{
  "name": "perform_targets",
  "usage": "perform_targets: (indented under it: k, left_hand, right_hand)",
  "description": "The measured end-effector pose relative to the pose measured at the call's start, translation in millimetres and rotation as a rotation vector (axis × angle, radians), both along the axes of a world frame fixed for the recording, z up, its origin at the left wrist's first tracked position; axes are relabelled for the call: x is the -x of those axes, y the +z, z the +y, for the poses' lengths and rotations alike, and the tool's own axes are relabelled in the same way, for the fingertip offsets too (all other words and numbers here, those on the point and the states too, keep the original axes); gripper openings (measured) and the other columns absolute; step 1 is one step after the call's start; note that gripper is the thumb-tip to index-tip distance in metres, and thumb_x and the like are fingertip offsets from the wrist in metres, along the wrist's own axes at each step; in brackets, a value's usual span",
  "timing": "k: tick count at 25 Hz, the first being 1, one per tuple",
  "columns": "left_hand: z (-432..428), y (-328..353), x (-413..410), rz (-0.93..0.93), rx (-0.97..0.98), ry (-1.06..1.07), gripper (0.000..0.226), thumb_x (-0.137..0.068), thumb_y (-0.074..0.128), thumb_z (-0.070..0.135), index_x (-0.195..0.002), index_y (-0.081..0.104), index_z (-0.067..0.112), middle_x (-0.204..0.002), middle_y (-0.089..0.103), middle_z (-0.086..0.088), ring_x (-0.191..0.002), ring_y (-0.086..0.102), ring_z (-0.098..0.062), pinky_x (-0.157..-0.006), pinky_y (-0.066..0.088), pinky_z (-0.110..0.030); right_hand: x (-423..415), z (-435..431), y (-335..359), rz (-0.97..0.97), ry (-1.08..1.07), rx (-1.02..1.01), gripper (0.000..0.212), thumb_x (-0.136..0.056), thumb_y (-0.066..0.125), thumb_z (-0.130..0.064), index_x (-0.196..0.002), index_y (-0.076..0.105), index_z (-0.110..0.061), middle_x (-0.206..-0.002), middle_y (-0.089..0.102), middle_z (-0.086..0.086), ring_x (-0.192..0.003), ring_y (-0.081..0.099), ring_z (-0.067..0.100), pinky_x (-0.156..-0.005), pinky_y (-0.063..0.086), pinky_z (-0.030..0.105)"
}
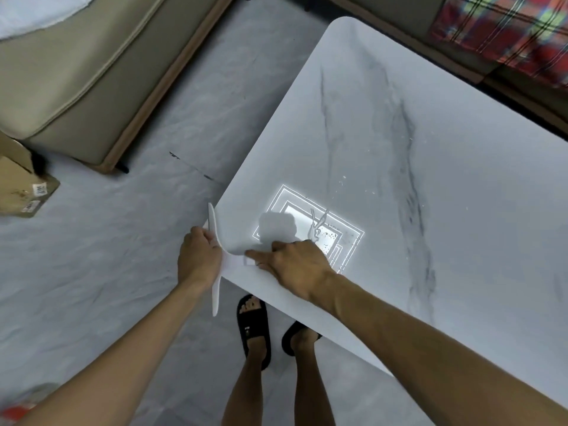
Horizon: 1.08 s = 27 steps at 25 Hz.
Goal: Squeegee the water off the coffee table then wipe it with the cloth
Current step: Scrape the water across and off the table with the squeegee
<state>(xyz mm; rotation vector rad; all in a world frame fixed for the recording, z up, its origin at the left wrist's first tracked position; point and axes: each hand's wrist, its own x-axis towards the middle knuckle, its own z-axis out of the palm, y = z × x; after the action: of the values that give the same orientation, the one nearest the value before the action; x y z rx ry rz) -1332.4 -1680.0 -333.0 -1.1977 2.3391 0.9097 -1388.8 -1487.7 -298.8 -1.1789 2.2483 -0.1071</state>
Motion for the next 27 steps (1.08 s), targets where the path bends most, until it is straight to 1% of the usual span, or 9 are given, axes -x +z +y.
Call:
perform_targets:
  k: [2,4,7,9,12,15,18,22,27]
  left_hand:
    - [11,-6,-2,-0.052,-0.066,-0.102,0.016,-0.083,0.048,0.006,-0.094,0.044,0.016,-0.100,0.056,-0.007,-0.079,0.054,-0.021,-0.058,0.037,-0.030]
    - [25,-12,-2,-0.085,-0.152,-0.180,0.021,-0.081,0.048,0.002,-0.095,0.041,0.016,-0.105,0.051,-0.008,-0.077,0.049,-0.016,-0.056,0.034,-0.026]
    - [45,-22,5,-0.114,-0.202,-0.246,0.024,-0.078,0.049,0.000,-0.097,0.042,0.014,-0.124,0.039,-0.011,-0.112,0.046,-0.026,-0.083,0.044,-0.034]
    - [51,-25,13,-0.203,-0.242,-0.263,0.028,-0.078,0.049,0.001,-0.103,0.043,0.012,-0.140,0.027,-0.016,-0.137,0.026,-0.030,-0.099,0.040,-0.038]
    - [54,-23,24,-0.325,-0.266,-0.278,0.036,-0.081,0.046,0.003,-0.116,0.041,0.009,-0.153,0.008,-0.027,-0.145,0.009,-0.037,-0.106,0.036,-0.039]
    - [56,-16,31,-0.364,-0.256,-0.302,0.037,-0.082,0.043,0.003,-0.119,0.041,0.005,-0.151,0.010,-0.031,-0.143,0.014,-0.041,-0.107,0.038,-0.042]
    - [57,-11,35,-0.391,-0.246,-0.289,0.036,-0.085,0.042,0.003,-0.121,0.041,0.002,-0.150,0.014,-0.031,-0.140,0.019,-0.040,-0.108,0.037,-0.045]
    - [61,-5,39,-0.351,-0.188,-0.278,0.033,-0.093,0.038,0.009,-0.125,0.039,0.000,-0.138,0.034,-0.028,-0.117,0.043,-0.032,-0.093,0.041,-0.035]
    - [60,2,40,-0.373,-0.217,-0.279,0.034,-0.084,0.042,-0.003,-0.118,0.041,-0.001,-0.131,0.037,-0.025,-0.095,0.043,-0.025,-0.059,0.034,-0.027]
  right_hand:
    - [10,33,-3,0.035,-0.037,-0.023,0.041,-0.102,0.031,-0.038,-0.141,0.029,-0.050,-0.100,0.060,0.002,-0.084,0.063,0.030,-0.062,0.036,0.033]
    - [19,88,1,0.058,-0.104,-0.054,0.041,-0.103,0.024,-0.044,-0.142,0.024,-0.054,-0.104,0.060,0.000,-0.083,0.064,0.030,-0.062,0.038,0.032]
    - [22,167,16,0.121,-0.164,-0.112,0.044,-0.101,0.028,-0.043,-0.143,0.021,-0.055,-0.091,0.060,-0.002,-0.069,0.063,0.026,-0.054,0.047,0.033]
    - [22,203,26,0.178,-0.218,-0.093,0.045,-0.098,0.034,-0.042,-0.141,0.025,-0.054,-0.074,0.058,-0.003,-0.052,0.058,0.026,-0.043,0.046,0.033]
    - [24,234,44,0.253,-0.271,-0.099,0.050,-0.094,0.044,-0.041,-0.139,0.025,-0.054,-0.062,0.052,-0.006,-0.041,0.051,0.023,-0.035,0.037,0.027]
    - [16,218,47,0.228,-0.228,-0.092,0.039,-0.097,0.035,-0.046,-0.135,0.040,-0.054,-0.072,0.057,-0.008,-0.050,0.056,0.021,-0.040,0.040,0.028]
    - [-1,152,24,0.025,-0.094,-0.015,0.039,-0.101,0.027,-0.047,-0.139,0.034,-0.054,-0.093,0.061,-0.006,-0.074,0.062,0.023,-0.055,0.036,0.029]
    - [-16,104,-1,-0.020,0.009,-0.030,0.039,-0.103,0.032,-0.039,-0.141,0.035,-0.049,-0.097,0.061,-0.001,-0.086,0.062,0.024,-0.060,0.034,0.030]
    - [-1,189,9,0.009,-0.107,-0.095,0.044,-0.101,0.033,-0.039,-0.140,0.025,-0.059,-0.097,0.059,-0.003,-0.084,0.064,0.025,-0.061,0.048,0.034]
